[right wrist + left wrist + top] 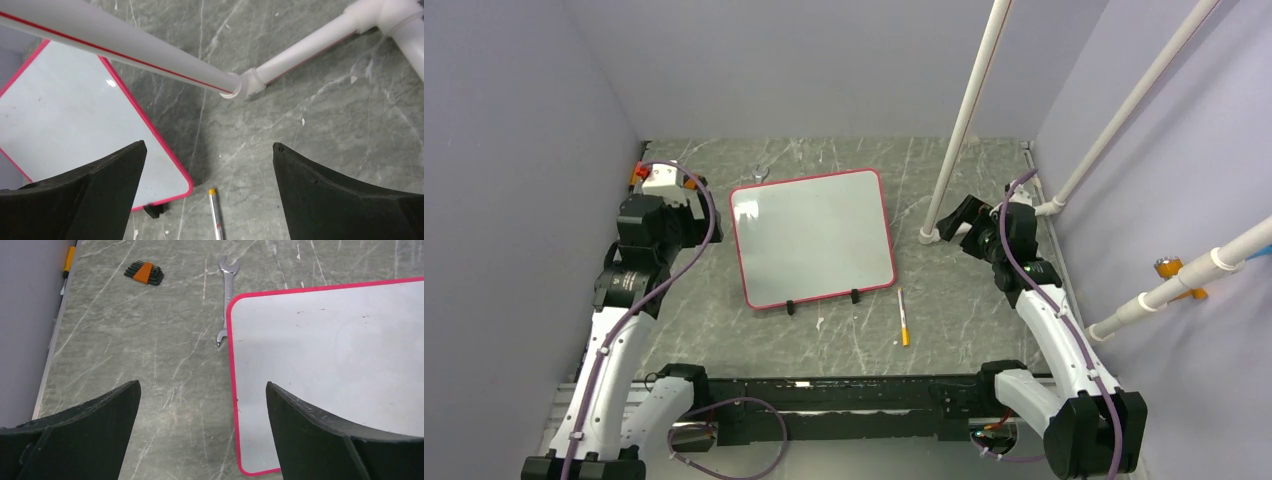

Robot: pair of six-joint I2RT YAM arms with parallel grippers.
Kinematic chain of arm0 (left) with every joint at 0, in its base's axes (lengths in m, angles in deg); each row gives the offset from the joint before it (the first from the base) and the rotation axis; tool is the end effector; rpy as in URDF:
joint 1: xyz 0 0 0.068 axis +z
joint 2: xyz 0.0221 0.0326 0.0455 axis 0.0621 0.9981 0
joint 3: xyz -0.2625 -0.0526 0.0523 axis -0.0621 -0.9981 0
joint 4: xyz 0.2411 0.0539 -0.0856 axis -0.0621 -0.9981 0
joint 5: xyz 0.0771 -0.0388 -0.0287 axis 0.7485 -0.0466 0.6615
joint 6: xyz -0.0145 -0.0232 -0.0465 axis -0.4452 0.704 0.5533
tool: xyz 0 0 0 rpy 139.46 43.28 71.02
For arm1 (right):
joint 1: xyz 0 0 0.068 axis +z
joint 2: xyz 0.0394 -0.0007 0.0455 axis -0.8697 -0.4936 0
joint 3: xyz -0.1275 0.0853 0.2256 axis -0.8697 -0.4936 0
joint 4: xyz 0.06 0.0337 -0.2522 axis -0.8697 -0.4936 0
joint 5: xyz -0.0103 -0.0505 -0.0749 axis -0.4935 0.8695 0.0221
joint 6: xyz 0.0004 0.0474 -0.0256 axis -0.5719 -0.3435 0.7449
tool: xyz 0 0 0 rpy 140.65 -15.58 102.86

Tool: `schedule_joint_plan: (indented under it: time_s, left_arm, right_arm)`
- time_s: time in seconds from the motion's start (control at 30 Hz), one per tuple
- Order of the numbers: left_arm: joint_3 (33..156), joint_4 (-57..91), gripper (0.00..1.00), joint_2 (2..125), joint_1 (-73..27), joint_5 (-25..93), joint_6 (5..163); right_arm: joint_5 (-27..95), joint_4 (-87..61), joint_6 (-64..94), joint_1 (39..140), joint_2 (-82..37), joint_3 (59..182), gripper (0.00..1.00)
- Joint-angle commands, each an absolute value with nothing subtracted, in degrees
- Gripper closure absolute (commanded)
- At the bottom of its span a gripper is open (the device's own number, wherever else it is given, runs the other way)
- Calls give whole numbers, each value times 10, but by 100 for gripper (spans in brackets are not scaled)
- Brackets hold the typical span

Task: Write a sentence on the whiteboard
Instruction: Pick up the whiteboard marker from the center of the board.

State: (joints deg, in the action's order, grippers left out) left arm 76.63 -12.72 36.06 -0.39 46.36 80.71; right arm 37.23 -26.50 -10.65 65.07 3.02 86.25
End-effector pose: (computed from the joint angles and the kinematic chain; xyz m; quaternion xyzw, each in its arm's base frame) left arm 0.1798 -0.0101 0.3586 -0.0532 0.8208 -0.0345 0.5677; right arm 0.2187 0.0207 0.2764 0.1866 0.8384 0.1954 0.4733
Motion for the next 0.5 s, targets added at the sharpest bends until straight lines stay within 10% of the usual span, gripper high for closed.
schedule_joint_plan:
  time_s: [0.0, 0.47]
  left_arm:
    - [775, -124, 1, 352, -23, 471, 795]
    - [777, -131, 1, 342, -72, 484, 785]
  right_arm:
    - [343, -309, -100, 653, 29, 892, 0]
    - [417, -459, -103, 782, 18, 932, 0]
